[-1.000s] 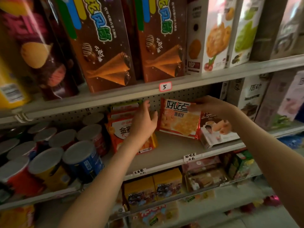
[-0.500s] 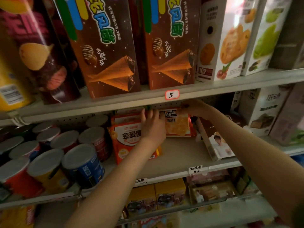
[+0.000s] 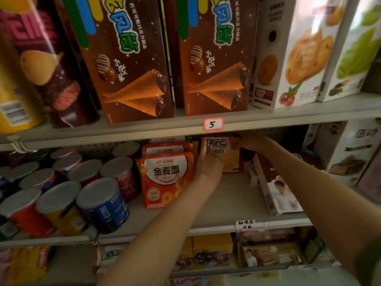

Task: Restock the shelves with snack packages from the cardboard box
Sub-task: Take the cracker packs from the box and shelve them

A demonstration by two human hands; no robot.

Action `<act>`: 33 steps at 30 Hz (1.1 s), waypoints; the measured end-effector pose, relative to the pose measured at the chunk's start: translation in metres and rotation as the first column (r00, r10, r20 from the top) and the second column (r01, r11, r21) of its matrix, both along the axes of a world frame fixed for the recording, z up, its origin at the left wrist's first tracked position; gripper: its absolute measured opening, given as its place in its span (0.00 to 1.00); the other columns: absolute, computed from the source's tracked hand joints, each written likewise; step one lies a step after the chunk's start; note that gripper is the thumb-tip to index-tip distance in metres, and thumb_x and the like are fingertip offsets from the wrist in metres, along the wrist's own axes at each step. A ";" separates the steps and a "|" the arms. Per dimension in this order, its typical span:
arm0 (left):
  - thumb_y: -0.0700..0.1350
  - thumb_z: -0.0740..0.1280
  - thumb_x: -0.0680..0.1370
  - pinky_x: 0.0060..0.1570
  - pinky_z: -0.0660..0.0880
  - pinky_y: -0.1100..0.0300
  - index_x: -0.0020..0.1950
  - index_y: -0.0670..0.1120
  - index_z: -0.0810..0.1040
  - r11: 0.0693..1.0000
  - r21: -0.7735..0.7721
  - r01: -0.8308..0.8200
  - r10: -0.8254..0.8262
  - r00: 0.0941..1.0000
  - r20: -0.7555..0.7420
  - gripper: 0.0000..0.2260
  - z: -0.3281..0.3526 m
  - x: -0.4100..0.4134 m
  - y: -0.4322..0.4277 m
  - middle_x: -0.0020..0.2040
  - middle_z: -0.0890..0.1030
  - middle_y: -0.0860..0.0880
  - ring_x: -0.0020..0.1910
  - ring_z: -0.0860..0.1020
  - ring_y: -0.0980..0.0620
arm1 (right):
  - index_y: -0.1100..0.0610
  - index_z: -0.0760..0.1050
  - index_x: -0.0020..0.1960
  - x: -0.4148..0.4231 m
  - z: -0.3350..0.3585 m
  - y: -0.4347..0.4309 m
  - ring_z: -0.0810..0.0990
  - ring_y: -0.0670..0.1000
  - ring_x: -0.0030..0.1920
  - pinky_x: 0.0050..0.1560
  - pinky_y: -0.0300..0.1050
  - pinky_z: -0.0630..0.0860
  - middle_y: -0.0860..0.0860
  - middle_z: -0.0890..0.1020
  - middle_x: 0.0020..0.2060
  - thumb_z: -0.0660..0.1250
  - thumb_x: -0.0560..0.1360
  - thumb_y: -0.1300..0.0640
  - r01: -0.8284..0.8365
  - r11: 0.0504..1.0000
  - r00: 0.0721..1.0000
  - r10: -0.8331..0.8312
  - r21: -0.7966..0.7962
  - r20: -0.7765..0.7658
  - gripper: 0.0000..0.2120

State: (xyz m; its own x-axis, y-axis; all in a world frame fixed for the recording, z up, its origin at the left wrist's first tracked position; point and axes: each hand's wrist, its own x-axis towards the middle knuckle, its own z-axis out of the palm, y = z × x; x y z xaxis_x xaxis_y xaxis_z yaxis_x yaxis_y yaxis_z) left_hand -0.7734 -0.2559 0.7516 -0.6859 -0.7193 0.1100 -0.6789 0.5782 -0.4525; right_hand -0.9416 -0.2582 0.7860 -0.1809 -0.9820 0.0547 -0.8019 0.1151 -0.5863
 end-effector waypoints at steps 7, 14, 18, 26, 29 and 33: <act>0.44 0.55 0.80 0.71 0.33 0.42 0.66 0.44 0.74 0.998 -0.039 -0.057 0.063 0.983 0.170 0.17 -0.009 -0.014 -0.003 0.66 0.74 0.45 0.75 0.56 0.42 | 0.60 0.68 0.64 0.002 -0.013 -0.003 0.75 0.56 0.59 0.58 0.51 0.76 0.56 0.75 0.58 0.69 0.68 0.67 0.002 0.999 0.990 -0.007 -0.035 -0.138 0.25; 0.42 0.56 0.80 0.72 0.52 0.42 0.58 0.45 0.78 1.000 0.018 0.005 -0.008 0.989 0.147 0.13 -0.016 -0.025 0.001 0.60 0.78 0.44 0.67 0.69 0.41 | 0.57 0.62 0.67 0.001 -0.018 -0.009 0.72 0.51 0.62 0.61 0.40 0.70 0.50 0.71 0.59 0.72 0.69 0.58 0.024 1.000 0.944 -0.024 -0.004 -0.329 0.30; 0.40 0.57 0.79 0.66 0.63 0.49 0.58 0.44 0.78 0.995 0.089 0.042 -0.051 0.994 0.097 0.13 -0.020 -0.027 -0.001 0.61 0.77 0.43 0.64 0.70 0.43 | 0.56 0.61 0.69 0.001 -0.020 -0.013 0.72 0.55 0.64 0.63 0.50 0.73 0.55 0.71 0.64 0.71 0.68 0.58 0.069 0.997 0.925 -0.072 -0.022 -0.373 0.33; 0.39 0.57 0.79 0.58 0.72 0.50 0.57 0.44 0.78 0.981 0.192 0.009 -0.030 0.994 0.108 0.12 -0.025 -0.033 -0.001 0.55 0.80 0.44 0.56 0.76 0.43 | 0.51 0.48 0.76 -0.020 -0.044 -0.024 0.64 0.58 0.71 0.66 0.60 0.68 0.56 0.59 0.74 0.63 0.71 0.43 0.100 0.993 0.908 -0.116 -0.059 -0.403 0.40; 0.41 0.58 0.79 0.51 0.74 0.54 0.57 0.44 0.77 0.962 0.273 0.015 -0.010 1.000 -0.022 0.10 -0.024 -0.031 0.001 0.55 0.79 0.44 0.54 0.77 0.45 | 0.55 0.50 0.76 0.006 -0.023 0.007 0.60 0.59 0.73 0.70 0.59 0.63 0.56 0.59 0.73 0.68 0.72 0.53 0.107 0.989 0.899 -0.139 -0.100 -0.416 0.39; 0.48 0.59 0.80 0.57 0.72 0.54 0.63 0.45 0.74 0.884 0.463 0.068 0.110 0.932 -0.346 0.14 -0.007 -0.026 0.000 0.61 0.76 0.44 0.61 0.75 0.43 | 0.55 0.57 0.74 0.020 -0.024 0.024 0.60 0.56 0.73 0.72 0.53 0.60 0.54 0.62 0.72 0.73 0.67 0.51 -0.007 0.987 0.928 -0.053 -0.160 -0.369 0.41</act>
State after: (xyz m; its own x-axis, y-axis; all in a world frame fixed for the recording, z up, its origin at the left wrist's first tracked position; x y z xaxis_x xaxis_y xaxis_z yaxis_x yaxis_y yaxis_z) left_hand -0.7991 -0.2558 0.7442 -0.6488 -0.7610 -0.0063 -0.7547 0.6423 0.1335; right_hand -0.9214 -0.2339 0.7616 -0.1408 -0.9514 0.2737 -0.9634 0.0681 -0.2592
